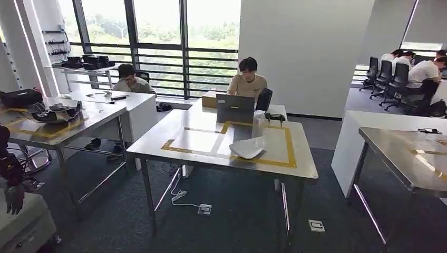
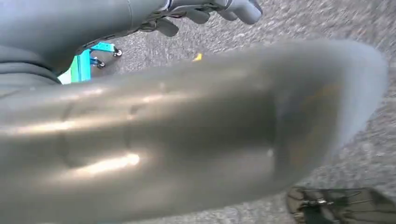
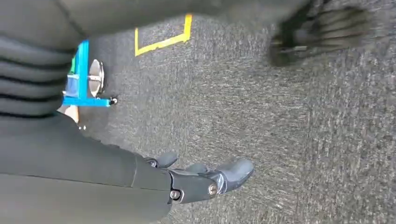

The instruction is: Take the parts from the cabinet and place them on the table.

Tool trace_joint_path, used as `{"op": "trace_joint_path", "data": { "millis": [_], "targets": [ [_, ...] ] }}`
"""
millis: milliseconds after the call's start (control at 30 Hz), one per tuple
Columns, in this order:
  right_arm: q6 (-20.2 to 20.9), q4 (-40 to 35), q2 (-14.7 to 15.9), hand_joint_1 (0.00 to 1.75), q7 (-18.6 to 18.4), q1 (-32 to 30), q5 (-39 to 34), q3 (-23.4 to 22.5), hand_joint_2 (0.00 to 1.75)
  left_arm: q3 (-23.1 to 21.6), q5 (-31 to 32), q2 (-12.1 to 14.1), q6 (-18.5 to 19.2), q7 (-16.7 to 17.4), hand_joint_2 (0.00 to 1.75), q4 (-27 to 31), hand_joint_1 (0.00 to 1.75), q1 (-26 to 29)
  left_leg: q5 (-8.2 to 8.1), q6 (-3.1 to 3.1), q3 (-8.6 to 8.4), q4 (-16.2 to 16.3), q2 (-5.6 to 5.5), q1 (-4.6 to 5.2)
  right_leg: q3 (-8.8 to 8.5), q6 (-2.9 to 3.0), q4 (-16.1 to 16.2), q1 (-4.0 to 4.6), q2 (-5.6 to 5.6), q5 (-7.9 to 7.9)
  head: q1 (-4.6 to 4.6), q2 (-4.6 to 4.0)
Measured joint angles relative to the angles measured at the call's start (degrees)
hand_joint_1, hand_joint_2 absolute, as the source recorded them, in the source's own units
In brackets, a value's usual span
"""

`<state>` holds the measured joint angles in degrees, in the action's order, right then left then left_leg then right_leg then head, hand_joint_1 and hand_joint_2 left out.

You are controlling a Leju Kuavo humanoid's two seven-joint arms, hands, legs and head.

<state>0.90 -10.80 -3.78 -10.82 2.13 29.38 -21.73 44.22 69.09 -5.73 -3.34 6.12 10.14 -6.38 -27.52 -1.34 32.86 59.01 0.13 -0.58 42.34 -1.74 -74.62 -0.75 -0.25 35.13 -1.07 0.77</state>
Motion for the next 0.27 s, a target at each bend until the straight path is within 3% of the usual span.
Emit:
{"op": "trace_joint_path", "data": {
  "millis": [33, 67, 100, 133, 167, 200, 233, 267],
  "targets": [
    [0.0, 0.0, -0.1, 0.00, 0.1, 0.1, 0.2, 0.0, 1.75, 0.0, -0.3, 0.0, 0.2, 0.0, 0.00, 0.0, 0.00, 0.1, 0.84, 0.01, 1.08, 0.1, 0.08, 0.07, -0.55, 0.21, -2.1, 0.15, 0.09, -0.49, 0.02, 0.00],
    [0.0, 0.0, -0.2, 0.00, 0.1, 0.0, 0.6, 0.0, 1.75, 0.0, -0.8, 0.0, 0.4, 0.0, 0.00, 0.0, 0.00, 0.2, 1.55, 0.10, 2.05, 0.2, 0.10, 0.11, -2.13, 0.44, -1.8, 0.33, 0.14, -2.36, -0.02, 0.00],
    [0.0, 0.0, -0.2, 0.00, 0.4, 0.0, 1.3, 0.0, 1.75, 0.0, -1.4, 0.0, 0.5, -0.1, 0.00, 0.0, 0.00, 0.2, 2.13, 0.20, 2.85, 0.3, 0.10, 0.11, -4.82, 0.71, 0.7, 0.50, 0.15, -4.48, -0.02, 0.00],
    [0.1, 0.0, -0.2, 0.00, 0.9, 0.0, 2.1, 0.0, 1.75, 0.0, -2.1, -0.1, 0.9, -0.4, 0.00, 0.0, 0.00, 0.2, 2.73, 0.32, 3.50, 0.3, 0.09, 0.12, -8.77, 1.08, 5.4, 0.68, 0.19, -6.07, -0.04, 0.00],
    [0.4, 0.0, -0.2, 0.00, 1.3, 0.1, 3.0, 0.2, 1.75, 0.0, -2.5, -0.1, 1.1, -0.7, 0.00, 0.0, 0.00, 0.2, 3.36, 0.47, 3.95, 0.3, 0.08, 0.12, -13.29, 1.63, 11.3, 0.94, 0.27, -5.86, -0.04, 0.00],
    [0.7, 0.0, -0.2, 0.00, 1.4, 0.4, 3.5, 0.2, 1.75, 0.0, -2.7, -0.3, 1.2, -0.7, 0.00, 0.0, 0.00, 0.1, 3.95, 0.87, 4.25, 0.3, 0.10, 0.20, -16.39, 2.27, 16.8, 1.39, 0.33, -3.01, -0.04, 0.00],
    [0.7, 0.0, -0.2, 0.00, 1.7, 0.6, 3.6, 0.3, 1.75, 0.0, -2.6, -0.3, 1.3, -0.7, 0.00, 0.0, 0.00, 0.1, 4.52, 1.19, 4.32, 0.1, 0.19, 0.02, -17.07, 2.04, 18.4, 1.50, 0.28, -2.61, -0.02, 0.02],
    [0.7, 0.0, -0.3, 0.00, 2.0, 0.6, 3.6, 0.3, 1.75, 0.0, -2.3, -0.3, 1.3, -0.6, 0.00, 0.0, 0.00, 0.1, 5.13, 1.54, 4.25, -0.2, 0.27, -0.12, -16.37, 2.20, 18.4, 1.79, 0.31, -3.01, -0.06, 0.00]
  ]
}}
